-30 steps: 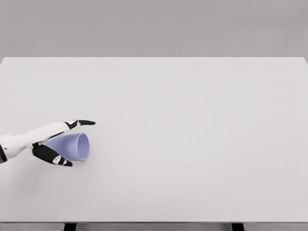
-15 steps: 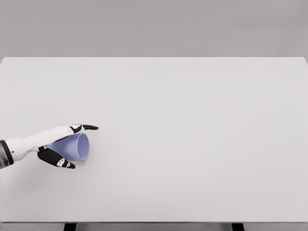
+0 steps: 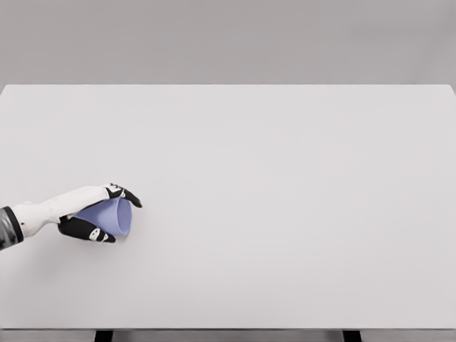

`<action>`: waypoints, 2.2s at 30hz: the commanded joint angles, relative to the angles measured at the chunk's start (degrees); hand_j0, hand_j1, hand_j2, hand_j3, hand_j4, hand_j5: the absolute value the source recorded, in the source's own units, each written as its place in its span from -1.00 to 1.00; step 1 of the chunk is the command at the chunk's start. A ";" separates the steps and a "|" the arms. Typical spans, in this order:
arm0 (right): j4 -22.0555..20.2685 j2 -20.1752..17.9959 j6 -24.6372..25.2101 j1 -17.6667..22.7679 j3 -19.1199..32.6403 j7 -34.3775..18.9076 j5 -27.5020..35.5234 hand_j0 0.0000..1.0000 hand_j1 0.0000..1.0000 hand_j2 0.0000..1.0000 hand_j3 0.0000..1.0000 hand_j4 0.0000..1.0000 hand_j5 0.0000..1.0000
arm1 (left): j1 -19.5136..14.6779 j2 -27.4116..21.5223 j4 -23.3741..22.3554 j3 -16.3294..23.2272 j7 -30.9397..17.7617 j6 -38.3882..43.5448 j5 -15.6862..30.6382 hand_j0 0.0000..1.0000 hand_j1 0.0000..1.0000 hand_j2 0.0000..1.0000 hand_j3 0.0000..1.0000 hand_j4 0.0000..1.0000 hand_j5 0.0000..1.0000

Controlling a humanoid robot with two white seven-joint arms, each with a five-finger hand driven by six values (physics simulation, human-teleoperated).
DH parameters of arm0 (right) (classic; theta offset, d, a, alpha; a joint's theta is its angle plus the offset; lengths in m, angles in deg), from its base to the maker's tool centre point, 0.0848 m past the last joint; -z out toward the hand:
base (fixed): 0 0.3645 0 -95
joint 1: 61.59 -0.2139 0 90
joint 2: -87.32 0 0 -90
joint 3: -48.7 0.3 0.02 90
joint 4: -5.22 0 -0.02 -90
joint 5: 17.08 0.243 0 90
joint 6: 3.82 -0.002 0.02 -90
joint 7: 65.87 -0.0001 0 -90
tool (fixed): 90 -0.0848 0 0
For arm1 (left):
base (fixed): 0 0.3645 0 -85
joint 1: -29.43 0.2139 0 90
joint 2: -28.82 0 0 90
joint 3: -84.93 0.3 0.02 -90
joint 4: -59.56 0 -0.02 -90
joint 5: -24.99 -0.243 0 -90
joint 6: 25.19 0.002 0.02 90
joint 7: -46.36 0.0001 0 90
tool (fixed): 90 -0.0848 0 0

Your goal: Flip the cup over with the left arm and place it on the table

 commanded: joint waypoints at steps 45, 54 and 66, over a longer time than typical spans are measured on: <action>-0.01 0.00 0.00 0.00 0.00 -0.09 0.01 1.00 1.00 1.00 1.00 1.00 1.00 | -20.57 37.76 -38.62 -1.97 -14.22 -13.65 33.01 0.33 0.33 0.33 0.33 0.33 0.33; -0.01 0.00 0.00 0.00 0.00 -0.01 0.01 1.00 1.00 1.00 1.00 1.00 1.00 | -22.76 43.56 -48.81 -3.99 -14.22 -16.81 28.88 0.33 0.33 0.33 0.33 0.33 0.33; -0.01 0.00 0.00 0.00 0.00 -0.01 0.01 1.00 1.00 1.00 1.00 1.00 1.00 | -22.24 45.06 -50.40 -4.17 -14.22 -22.28 28.97 0.44 0.44 0.44 0.44 0.44 0.44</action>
